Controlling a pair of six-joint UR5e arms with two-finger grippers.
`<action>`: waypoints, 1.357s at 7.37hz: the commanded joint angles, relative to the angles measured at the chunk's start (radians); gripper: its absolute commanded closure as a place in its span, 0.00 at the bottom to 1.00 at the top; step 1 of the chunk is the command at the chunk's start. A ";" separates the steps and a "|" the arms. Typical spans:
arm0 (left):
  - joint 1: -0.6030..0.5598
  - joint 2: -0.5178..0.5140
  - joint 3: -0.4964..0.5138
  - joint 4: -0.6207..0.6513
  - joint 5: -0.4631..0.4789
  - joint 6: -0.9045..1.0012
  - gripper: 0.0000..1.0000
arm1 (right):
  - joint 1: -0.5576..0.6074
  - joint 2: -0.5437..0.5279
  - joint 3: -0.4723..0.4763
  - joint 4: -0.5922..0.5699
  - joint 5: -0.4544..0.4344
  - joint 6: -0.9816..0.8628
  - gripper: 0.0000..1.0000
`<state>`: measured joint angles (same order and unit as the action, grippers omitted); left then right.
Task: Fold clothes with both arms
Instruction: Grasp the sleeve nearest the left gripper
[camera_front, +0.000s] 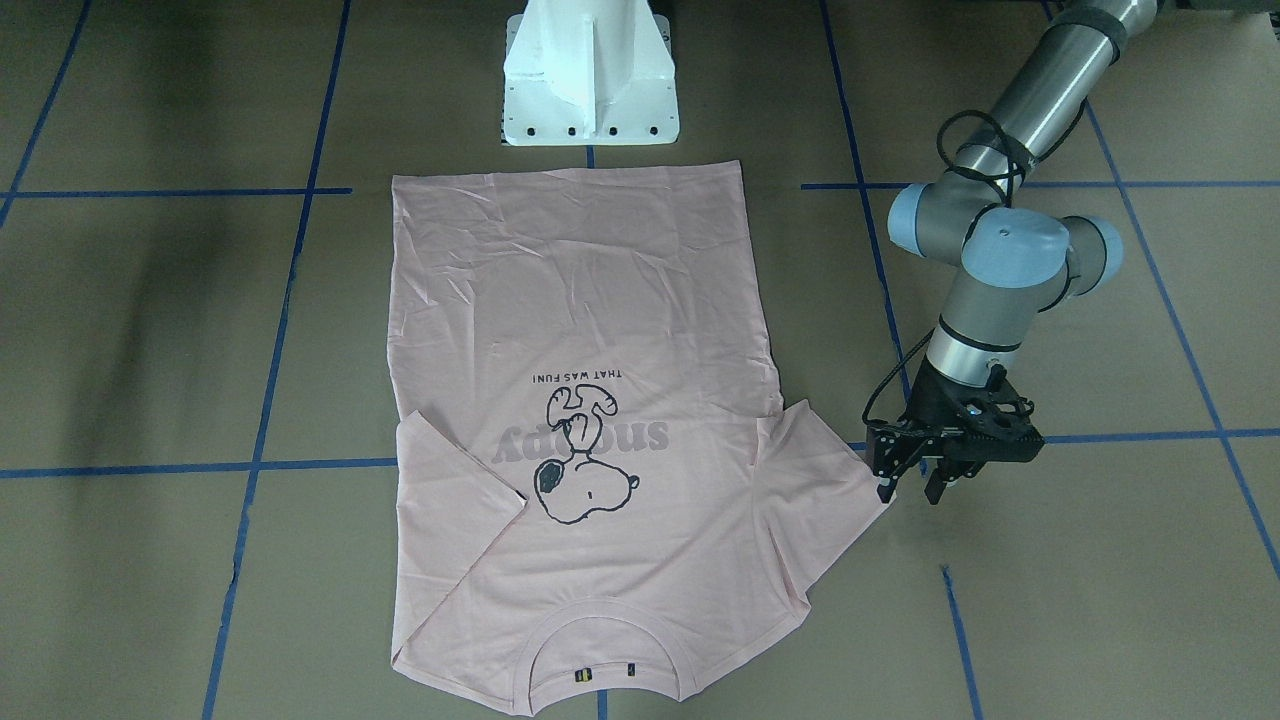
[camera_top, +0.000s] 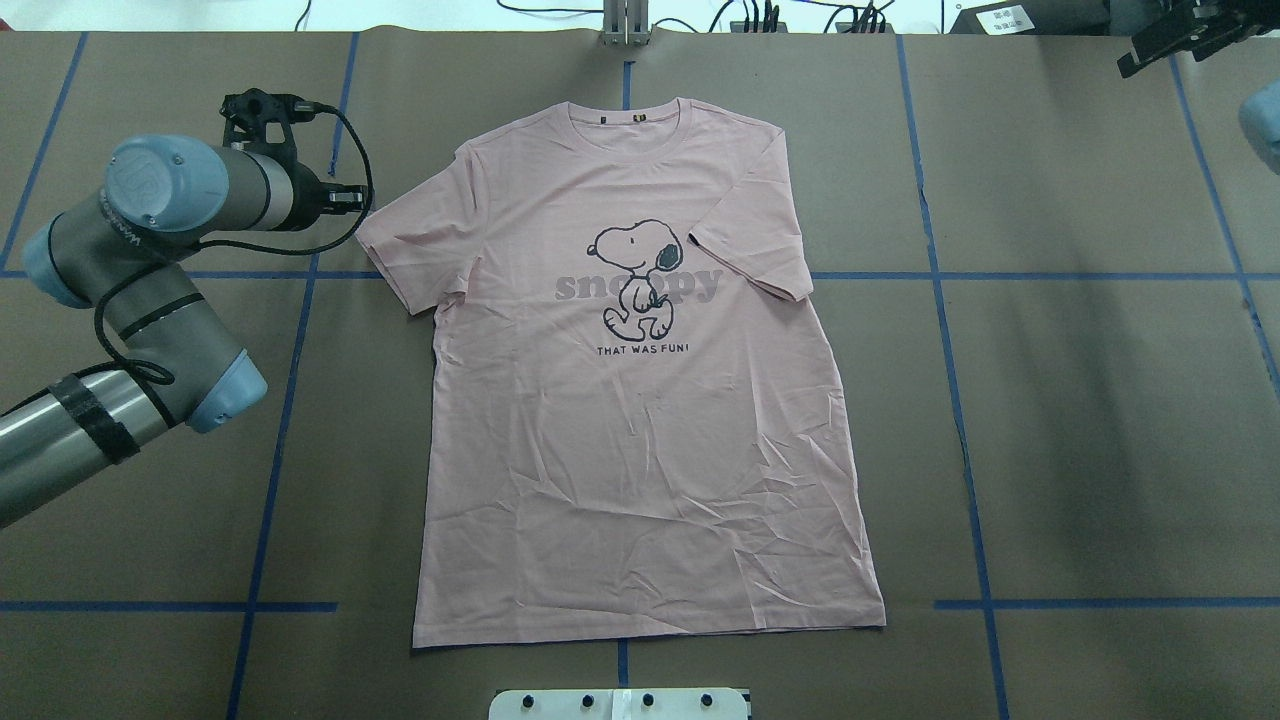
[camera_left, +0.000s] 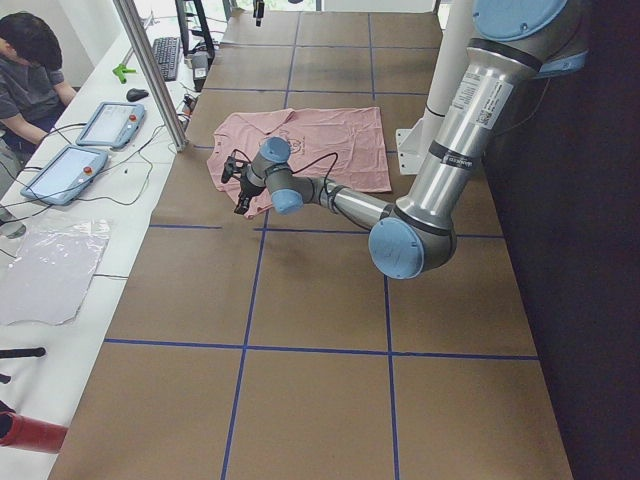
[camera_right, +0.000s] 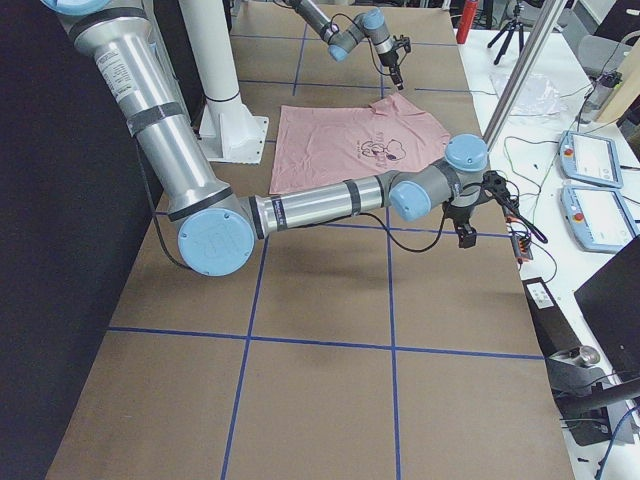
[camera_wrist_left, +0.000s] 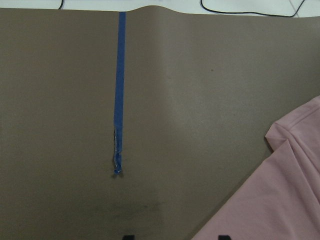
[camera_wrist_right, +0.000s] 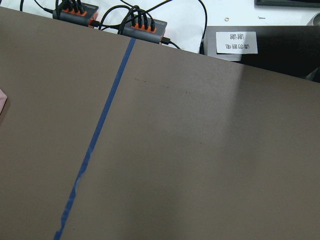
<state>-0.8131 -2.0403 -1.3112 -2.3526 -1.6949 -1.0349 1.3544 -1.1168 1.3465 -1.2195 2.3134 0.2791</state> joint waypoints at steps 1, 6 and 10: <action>0.009 -0.021 0.033 -0.004 0.011 -0.002 0.43 | 0.000 -0.001 0.000 -0.002 -0.002 0.000 0.00; 0.031 -0.020 0.052 -0.005 0.011 -0.001 0.47 | 0.000 -0.003 0.000 -0.002 -0.002 -0.001 0.00; 0.043 -0.018 0.052 -0.005 0.011 0.002 1.00 | 0.000 -0.008 0.000 -0.002 -0.003 -0.001 0.00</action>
<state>-0.7722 -2.0590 -1.2595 -2.3578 -1.6842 -1.0337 1.3545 -1.1217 1.3468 -1.2210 2.3102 0.2777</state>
